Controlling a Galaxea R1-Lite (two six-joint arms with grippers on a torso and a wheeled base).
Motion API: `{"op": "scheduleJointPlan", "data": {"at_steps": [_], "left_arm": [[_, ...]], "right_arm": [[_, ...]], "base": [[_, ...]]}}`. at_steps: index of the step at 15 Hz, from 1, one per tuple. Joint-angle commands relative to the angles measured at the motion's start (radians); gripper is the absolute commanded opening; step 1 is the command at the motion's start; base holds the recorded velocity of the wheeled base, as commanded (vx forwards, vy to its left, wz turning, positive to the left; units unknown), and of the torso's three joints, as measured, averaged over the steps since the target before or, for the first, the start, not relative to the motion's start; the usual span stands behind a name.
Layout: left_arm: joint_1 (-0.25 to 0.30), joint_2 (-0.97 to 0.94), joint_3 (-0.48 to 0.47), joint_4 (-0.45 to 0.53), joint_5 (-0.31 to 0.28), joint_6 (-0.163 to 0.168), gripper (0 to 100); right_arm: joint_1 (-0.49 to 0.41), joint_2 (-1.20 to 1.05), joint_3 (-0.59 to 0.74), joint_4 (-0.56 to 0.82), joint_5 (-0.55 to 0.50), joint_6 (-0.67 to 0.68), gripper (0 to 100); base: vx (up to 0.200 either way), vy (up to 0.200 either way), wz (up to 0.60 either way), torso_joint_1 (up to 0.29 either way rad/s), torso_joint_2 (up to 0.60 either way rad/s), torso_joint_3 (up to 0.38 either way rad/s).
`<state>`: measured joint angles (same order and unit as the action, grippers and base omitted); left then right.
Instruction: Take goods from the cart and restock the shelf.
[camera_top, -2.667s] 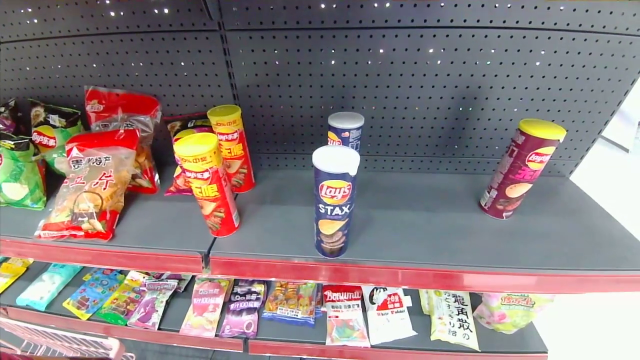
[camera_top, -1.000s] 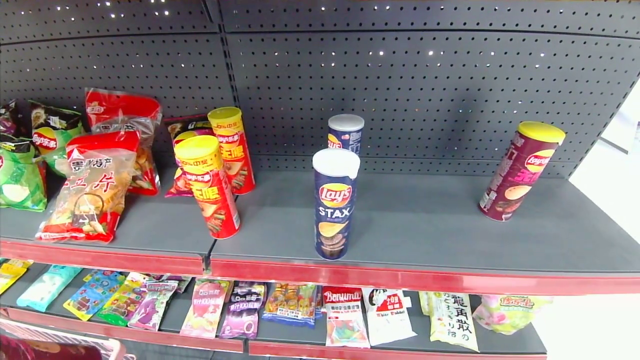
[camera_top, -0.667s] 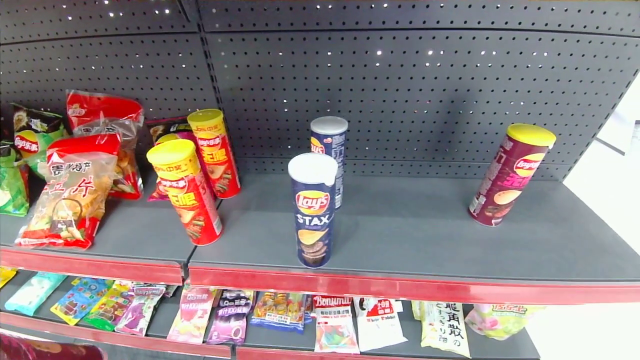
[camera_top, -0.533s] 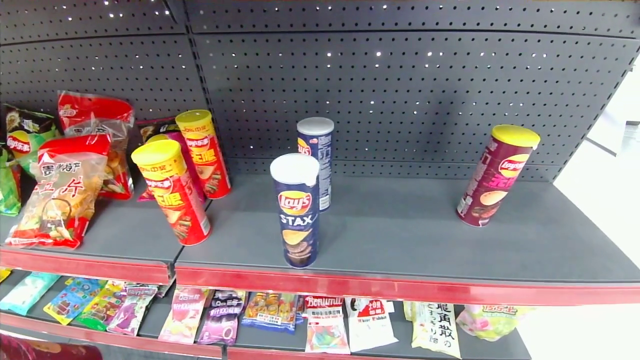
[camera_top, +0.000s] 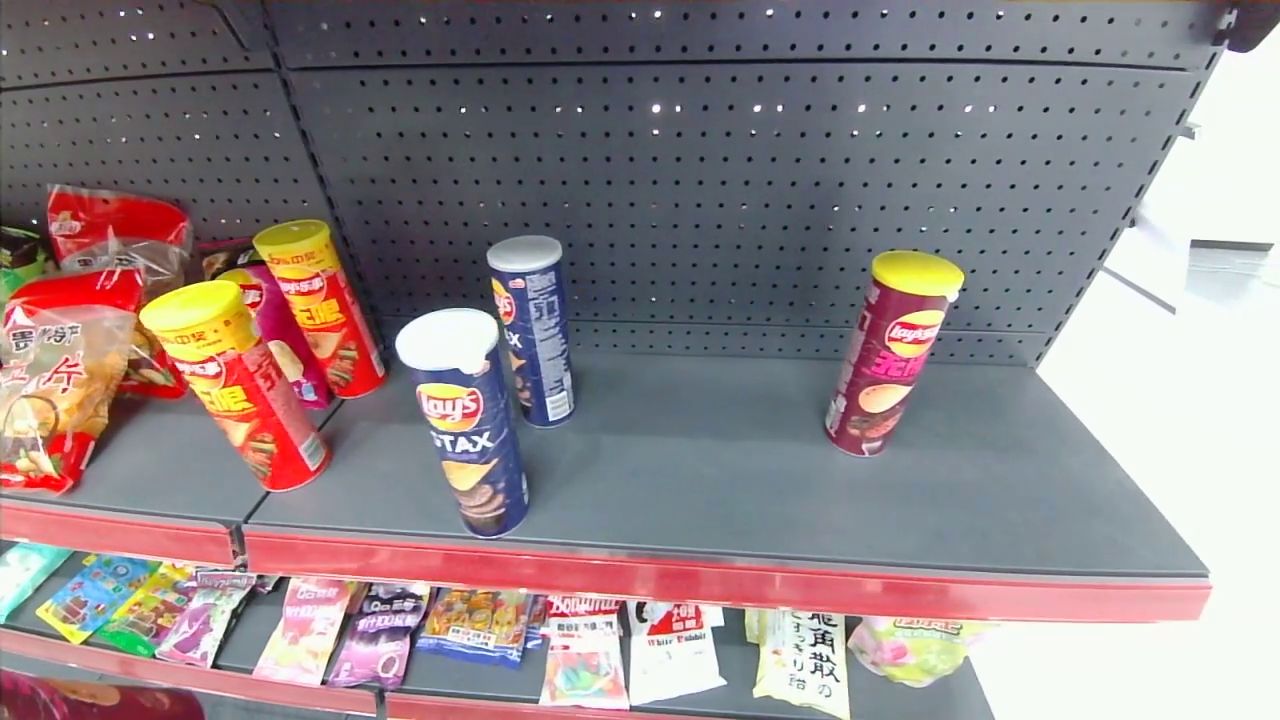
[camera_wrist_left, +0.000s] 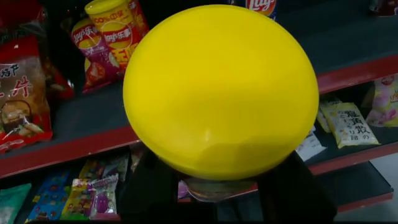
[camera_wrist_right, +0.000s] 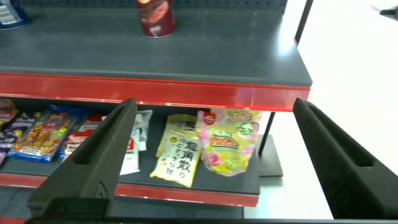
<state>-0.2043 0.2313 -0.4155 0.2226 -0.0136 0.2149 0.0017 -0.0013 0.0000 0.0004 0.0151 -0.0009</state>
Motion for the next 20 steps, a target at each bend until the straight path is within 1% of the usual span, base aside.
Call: {"op": "scheduleJointPlan", "data": {"at_steps": [1,5,8,13,14,15,16,17,19,20], "left_arm": [[0.0,-0.004,0.001,0.0,0.0,0.0,0],[0.0,-0.006,0.001,0.0,0.0,0.0,0],[-0.001,-0.013,0.001,0.0,-0.005,-0.005,0],[-0.034,-0.067,0.024,0.0,-0.008,-0.009,0],[-0.034,-0.067,0.024,-0.002,-0.002,-0.015,0],[-0.034,-0.066,0.023,-0.003,0.0,-0.034,0],[-0.034,-0.059,0.018,-0.002,-0.002,-0.098,0],[-0.032,-0.052,0.012,0.0,-0.002,-0.137,0],[-0.032,-0.009,-0.005,0.0,0.0,-0.201,0],[-0.032,0.003,-0.006,0.0,0.0,-0.207,0]], "right_arm": [[0.0,0.001,0.0,0.0,0.0,0.001,100],[0.0,0.001,0.0,0.0,0.0,0.001,100],[0.0,0.001,0.0,0.0,0.0,0.001,100],[0.0,0.001,0.0,0.0,0.0,-0.002,100],[0.0,0.001,0.0,0.0,0.002,-0.007,100],[0.001,0.001,0.0,0.0,0.002,-0.007,100],[0.003,0.012,0.0,0.0,0.003,-0.007,100],[0.004,0.015,-0.002,0.0,0.003,-0.008,100],[0.003,0.012,0.0,-0.002,0.036,-0.008,100],[0.003,0.01,0.0,-0.002,0.037,-0.008,100]], "base": [[0.0,-0.2,0.0,0.007,0.0,0.007],[0.0,-0.2,0.0,0.004,0.0,0.001],[0.0,0.0,0.0,0.0,0.0,0.0],[0.0,0.0,0.0,0.0,0.0,0.0],[0.0,0.0,0.0,0.0,0.0,0.0],[0.0,0.0,0.0,0.0,0.0,0.0],[0.0,0.0,0.0,0.0,0.0,0.0],[0.0,0.0,0.0,0.0,0.0,0.0],[0.0,0.0,0.0,0.0,0.0,0.0],[0.0,0.0,0.0,0.0,0.0,0.0]]}}
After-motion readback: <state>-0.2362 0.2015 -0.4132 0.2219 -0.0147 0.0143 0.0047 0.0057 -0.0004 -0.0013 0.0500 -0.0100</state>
